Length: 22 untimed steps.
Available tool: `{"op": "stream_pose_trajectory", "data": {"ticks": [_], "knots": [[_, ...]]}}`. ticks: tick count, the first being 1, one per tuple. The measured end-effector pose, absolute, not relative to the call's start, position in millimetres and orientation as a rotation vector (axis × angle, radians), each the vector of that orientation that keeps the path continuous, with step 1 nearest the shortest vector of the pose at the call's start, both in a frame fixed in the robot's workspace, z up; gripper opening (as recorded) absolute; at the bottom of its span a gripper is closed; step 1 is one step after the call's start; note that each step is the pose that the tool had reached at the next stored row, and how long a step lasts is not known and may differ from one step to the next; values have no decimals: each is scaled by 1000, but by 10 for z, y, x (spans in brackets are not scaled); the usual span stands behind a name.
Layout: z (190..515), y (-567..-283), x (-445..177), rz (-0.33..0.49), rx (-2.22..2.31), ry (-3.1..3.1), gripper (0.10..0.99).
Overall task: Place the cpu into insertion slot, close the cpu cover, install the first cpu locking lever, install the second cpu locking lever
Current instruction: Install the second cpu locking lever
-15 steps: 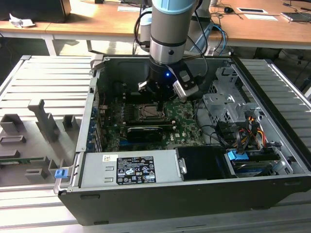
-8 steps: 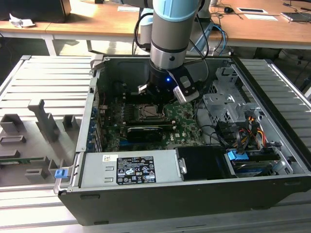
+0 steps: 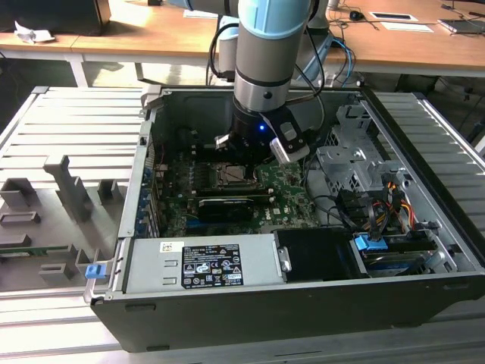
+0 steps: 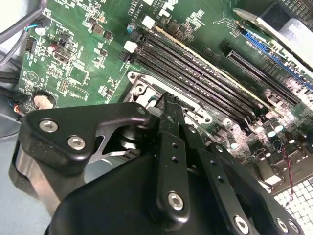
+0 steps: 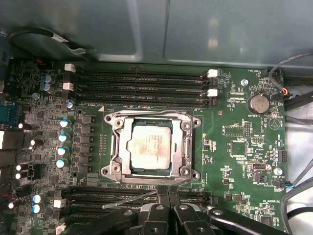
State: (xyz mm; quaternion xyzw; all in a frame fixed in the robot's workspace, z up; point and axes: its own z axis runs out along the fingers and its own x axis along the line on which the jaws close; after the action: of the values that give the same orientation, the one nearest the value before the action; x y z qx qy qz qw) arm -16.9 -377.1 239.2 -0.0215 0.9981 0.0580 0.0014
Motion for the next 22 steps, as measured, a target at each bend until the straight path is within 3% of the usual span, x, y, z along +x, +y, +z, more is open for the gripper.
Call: {"op": "stream_pose_trajectory", "data": {"ticks": [22], "knots": [[2382,-3900,-508,236,-67,3129,106]]}}
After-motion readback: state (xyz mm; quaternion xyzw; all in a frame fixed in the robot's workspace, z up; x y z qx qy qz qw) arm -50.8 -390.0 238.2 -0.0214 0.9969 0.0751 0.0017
